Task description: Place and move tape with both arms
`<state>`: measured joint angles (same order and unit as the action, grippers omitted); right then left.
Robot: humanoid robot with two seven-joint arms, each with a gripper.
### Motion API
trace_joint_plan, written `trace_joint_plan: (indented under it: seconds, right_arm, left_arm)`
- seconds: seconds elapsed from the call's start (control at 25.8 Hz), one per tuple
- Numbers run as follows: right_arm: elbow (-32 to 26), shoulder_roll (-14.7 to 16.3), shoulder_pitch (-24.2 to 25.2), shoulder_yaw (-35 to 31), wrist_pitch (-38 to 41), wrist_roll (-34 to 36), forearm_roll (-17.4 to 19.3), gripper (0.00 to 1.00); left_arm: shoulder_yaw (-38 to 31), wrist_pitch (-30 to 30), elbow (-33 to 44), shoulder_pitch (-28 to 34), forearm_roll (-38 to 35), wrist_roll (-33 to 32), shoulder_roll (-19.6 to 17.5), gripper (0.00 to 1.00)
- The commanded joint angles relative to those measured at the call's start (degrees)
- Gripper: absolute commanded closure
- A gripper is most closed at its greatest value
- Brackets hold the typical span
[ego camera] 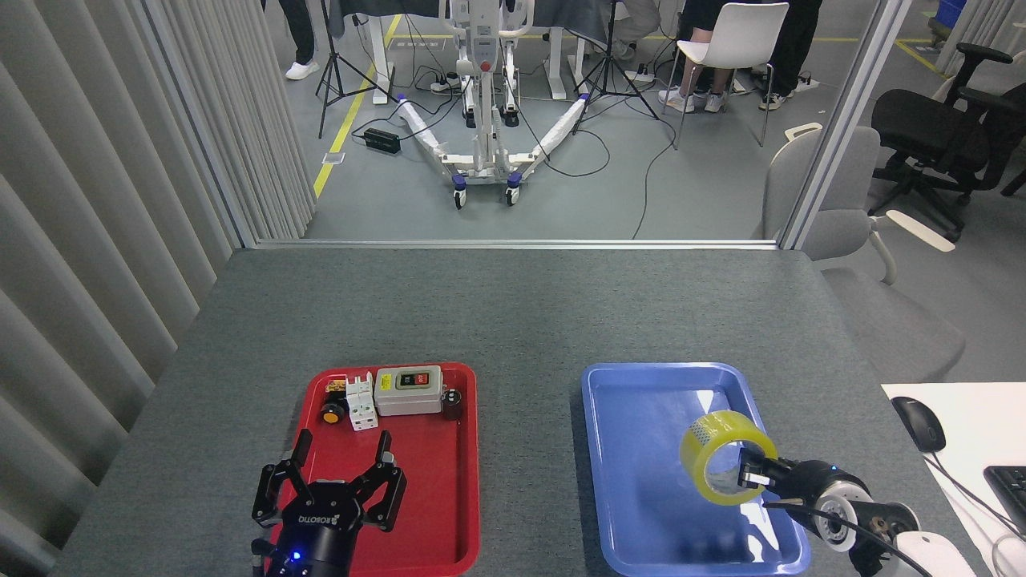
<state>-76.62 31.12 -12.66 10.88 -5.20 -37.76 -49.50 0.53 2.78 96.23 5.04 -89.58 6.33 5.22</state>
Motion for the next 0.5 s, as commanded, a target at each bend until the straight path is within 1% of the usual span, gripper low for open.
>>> trace_joint_plan:
  seconds: [0.0,0.04,0.12,0.46]
  right_arm:
    - [8.2,0.5,-5.9,4.8,-2.0,-0.2,2.6,0.78]
    - [9.5,0.1,-6.7,4.8,-1.8,-0.2,2.6,0.78]
    - [10.7,-1.1,-7.6,4.9,-1.6,0.0,2.5,0.78]
    - [11.0,-4.5,-8.1,4.9,-0.8,0.1,2.0,0.77]
  left_arm:
    - [0.6,0.7,-0.3,0.4,-8.1,-0.3,0.1,0.0]
    - [0.8,0.7,-0.6,0.5,-9.8,-0.3,0.1,0.0]
    - [0.8,0.7,-0.7,0.6,-11.0,-0.4,0.1,0.0]
    - [0.7,1.0,-1.0,0.5,-10.6,-0.6,0.2,0.0]
